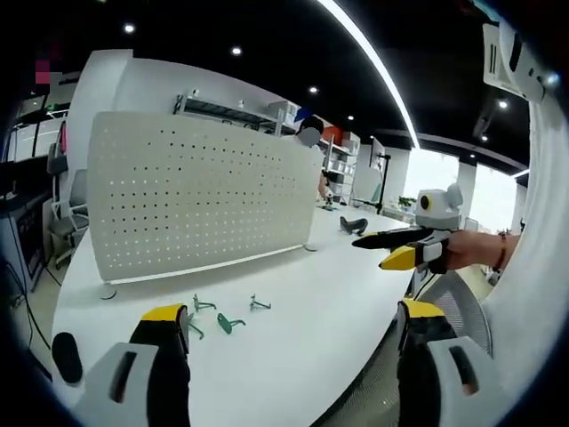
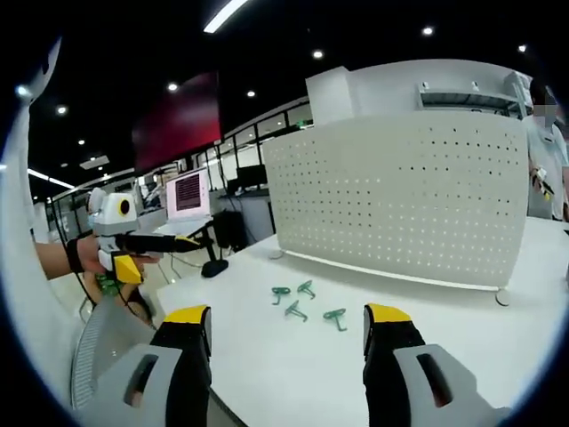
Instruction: Insert the hook assembly into the mounting plate slot until the hook locks in place.
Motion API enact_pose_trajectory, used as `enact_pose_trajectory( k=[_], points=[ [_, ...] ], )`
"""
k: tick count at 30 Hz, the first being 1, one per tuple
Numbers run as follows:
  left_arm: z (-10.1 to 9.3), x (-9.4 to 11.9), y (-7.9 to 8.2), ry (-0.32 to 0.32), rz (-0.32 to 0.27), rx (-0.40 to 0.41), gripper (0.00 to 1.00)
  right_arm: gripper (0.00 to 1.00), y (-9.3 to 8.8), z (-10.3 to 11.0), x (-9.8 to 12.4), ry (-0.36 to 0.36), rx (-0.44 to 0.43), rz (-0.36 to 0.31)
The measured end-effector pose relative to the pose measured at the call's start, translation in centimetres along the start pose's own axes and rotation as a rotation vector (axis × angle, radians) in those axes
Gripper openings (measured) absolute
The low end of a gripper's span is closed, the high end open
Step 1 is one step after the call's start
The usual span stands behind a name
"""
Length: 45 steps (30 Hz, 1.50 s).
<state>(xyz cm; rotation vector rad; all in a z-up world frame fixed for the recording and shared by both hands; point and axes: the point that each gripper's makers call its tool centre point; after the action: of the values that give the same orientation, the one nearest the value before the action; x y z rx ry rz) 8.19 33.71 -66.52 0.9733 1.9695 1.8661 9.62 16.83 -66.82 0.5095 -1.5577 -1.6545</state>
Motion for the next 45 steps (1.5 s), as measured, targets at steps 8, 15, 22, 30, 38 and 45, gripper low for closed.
enact_pose_trajectory(
  k=[8, 15, 22, 30, 38, 45],
  points=[
    [0.0, -0.2, -0.1, -0.003, 0.005, 0.0, 0.99, 0.7, -0.1, -0.1, 0.0, -0.003, -0.002, 0.003],
    [-0.2, -0.7, -0.7, -0.011, 0.026, -0.002, 0.98, 0.7, -0.2, -0.1, 0.1, -0.007, -0.005, 0.003],
    [-0.3, -0.8, -1.0, -0.019, 0.042, -0.012, 0.93, 0.7, -0.3, -0.2, 0.2, -0.012, -0.008, 0.0],
    [-0.7, -1.0, -1.3, -0.038, 0.061, -0.011, 0.9, 0.7, -0.6, -0.3, 0.4, -0.016, -0.015, 0.002],
    [-1.0, -1.5, -1.5, -0.05, 0.087, -0.024, 0.88, 0.7, -0.7, -0.3, 0.6, -0.012, -0.012, 0.011],
    [-1.2, -2.1, -1.4, -0.051, 0.098, -0.033, 0.84, 0.69, -0.8, -0.5, 0.8, -0.015, -0.015, 0.012]
  ],
)
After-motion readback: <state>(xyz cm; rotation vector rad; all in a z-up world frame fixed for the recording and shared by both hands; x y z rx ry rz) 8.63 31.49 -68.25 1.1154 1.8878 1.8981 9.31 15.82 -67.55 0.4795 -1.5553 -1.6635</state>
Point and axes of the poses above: the point that each gripper's makers call its tool centre point, and the gripper's own axes: x roughly backward along the fingers, z roughly to its left, y roughly out of its top, and after that the axes turned 9 degrees about y, right-handed
